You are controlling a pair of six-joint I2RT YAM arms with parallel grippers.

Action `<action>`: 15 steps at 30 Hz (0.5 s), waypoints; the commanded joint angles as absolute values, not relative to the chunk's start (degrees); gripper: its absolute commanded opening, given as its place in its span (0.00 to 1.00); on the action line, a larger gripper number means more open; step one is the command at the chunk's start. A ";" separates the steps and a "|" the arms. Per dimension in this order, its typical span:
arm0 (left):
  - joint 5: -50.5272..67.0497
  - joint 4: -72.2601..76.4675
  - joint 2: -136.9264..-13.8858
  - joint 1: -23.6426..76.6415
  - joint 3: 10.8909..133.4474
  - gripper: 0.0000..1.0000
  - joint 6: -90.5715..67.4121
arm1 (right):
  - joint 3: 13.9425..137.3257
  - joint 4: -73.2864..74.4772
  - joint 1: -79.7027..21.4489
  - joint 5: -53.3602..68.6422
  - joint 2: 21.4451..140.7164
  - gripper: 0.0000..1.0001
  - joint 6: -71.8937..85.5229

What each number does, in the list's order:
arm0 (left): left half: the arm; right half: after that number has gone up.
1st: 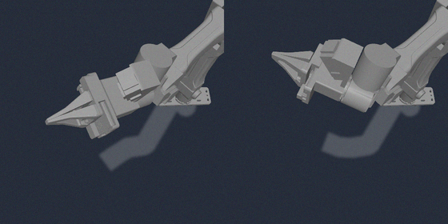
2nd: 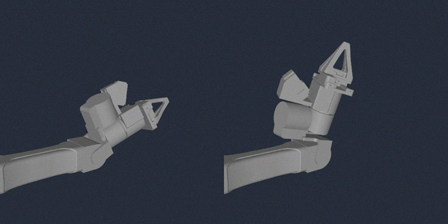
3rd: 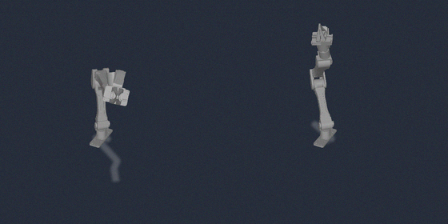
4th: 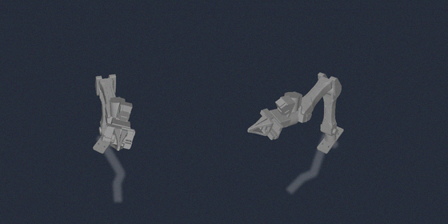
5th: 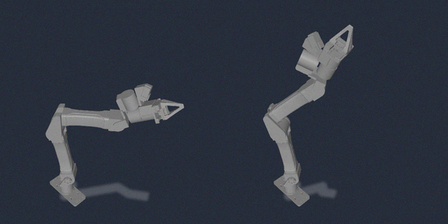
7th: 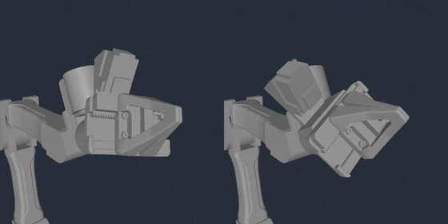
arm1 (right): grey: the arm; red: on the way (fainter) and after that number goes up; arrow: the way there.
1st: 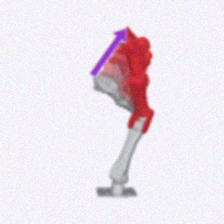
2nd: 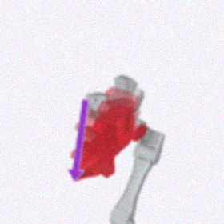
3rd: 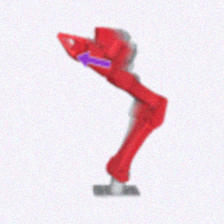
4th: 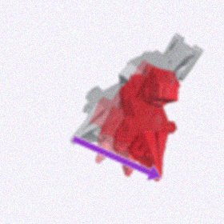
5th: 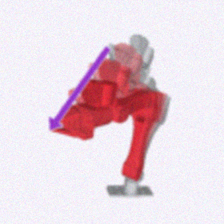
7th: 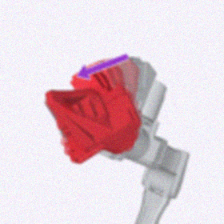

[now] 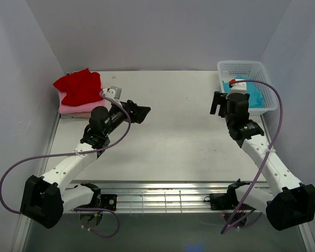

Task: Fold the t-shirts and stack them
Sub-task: Move the tshirt to the center of the board

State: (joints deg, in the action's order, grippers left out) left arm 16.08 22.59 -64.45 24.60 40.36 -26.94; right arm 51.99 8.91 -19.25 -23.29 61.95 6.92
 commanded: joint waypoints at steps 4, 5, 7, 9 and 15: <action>13.54 19.34 -62.75 24.70 37.62 0.98 -26.72 | 55.28 1.79 -9.62 -22.81 69.67 0.90 4.49; 13.62 19.25 -62.93 24.70 37.36 0.98 -26.81 | 56.59 1.58 -7.58 -20.94 71.87 0.90 5.09; 14.06 18.90 -63.19 24.70 36.74 0.98 -26.89 | 62.38 2.71 -2.04 -16.55 79.40 0.90 6.68; 13.98 18.55 -63.02 24.70 36.13 0.98 -26.72 | 66.25 3.43 -0.27 -15.39 84.26 0.92 6.42; 11.52 17.14 -61.79 24.61 33.66 0.98 -24.87 | 79.00 7.11 6.58 -10.29 99.21 0.97 6.68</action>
